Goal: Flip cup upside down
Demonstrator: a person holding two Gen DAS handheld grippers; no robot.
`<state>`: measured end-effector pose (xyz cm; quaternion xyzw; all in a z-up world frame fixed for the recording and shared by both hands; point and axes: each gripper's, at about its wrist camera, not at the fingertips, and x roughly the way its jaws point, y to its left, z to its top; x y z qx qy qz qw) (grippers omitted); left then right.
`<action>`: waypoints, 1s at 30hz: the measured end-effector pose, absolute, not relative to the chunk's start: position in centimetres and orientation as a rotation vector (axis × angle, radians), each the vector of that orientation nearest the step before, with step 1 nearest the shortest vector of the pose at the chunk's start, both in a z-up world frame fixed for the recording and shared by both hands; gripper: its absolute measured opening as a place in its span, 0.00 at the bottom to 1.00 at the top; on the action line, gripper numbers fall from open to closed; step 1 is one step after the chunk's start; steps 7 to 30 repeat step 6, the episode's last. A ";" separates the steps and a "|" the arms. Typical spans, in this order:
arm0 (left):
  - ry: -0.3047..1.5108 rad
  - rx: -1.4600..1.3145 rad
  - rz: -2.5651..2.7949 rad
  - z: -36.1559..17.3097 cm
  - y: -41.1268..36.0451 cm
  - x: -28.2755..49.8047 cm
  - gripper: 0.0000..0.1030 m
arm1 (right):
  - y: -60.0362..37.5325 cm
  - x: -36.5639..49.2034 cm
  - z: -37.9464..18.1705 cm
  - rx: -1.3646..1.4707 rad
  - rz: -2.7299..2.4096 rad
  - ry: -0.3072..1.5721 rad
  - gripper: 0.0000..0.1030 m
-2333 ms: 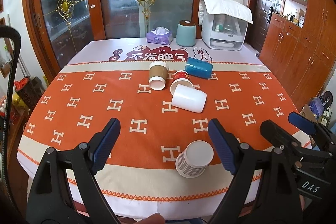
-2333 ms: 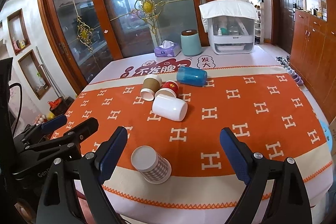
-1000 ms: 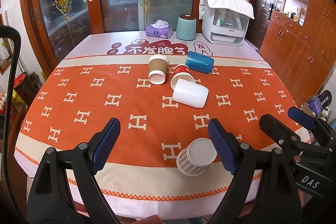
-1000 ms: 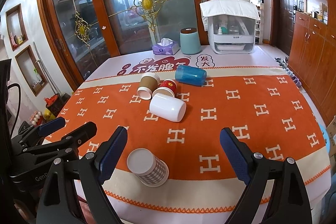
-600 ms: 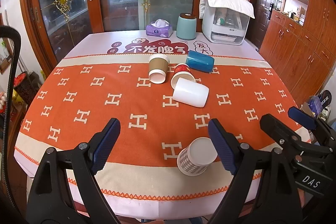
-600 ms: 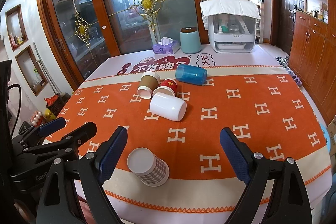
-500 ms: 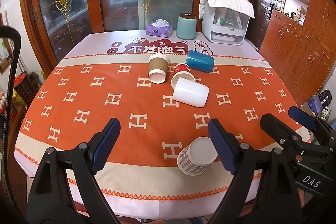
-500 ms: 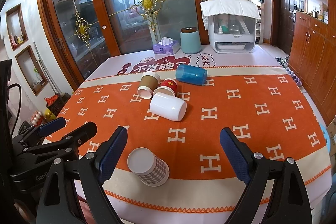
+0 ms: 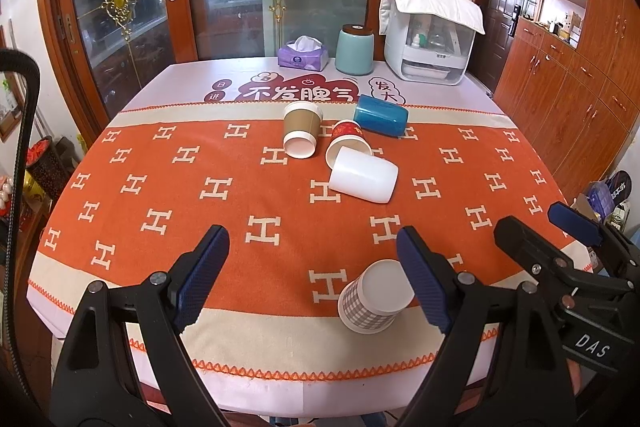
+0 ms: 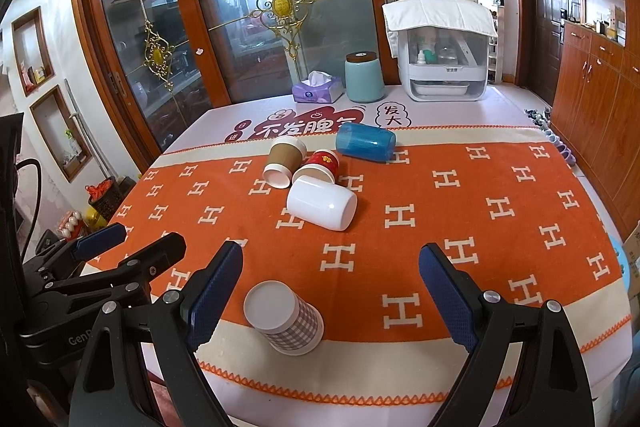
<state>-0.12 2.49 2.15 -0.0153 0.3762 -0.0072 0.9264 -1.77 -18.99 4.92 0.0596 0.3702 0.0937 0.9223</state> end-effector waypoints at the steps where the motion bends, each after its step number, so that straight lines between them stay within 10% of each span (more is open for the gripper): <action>1: 0.771 -0.031 -0.015 2.2 2.5 -0.1 0.82 | -19.0 -1.8 4.9 0.123 0.193 0.760 0.88; 30: 0.772 -0.031 -0.014 2.2 2.5 -0.1 0.82 | -19.0 -1.8 4.9 0.123 0.193 0.760 0.88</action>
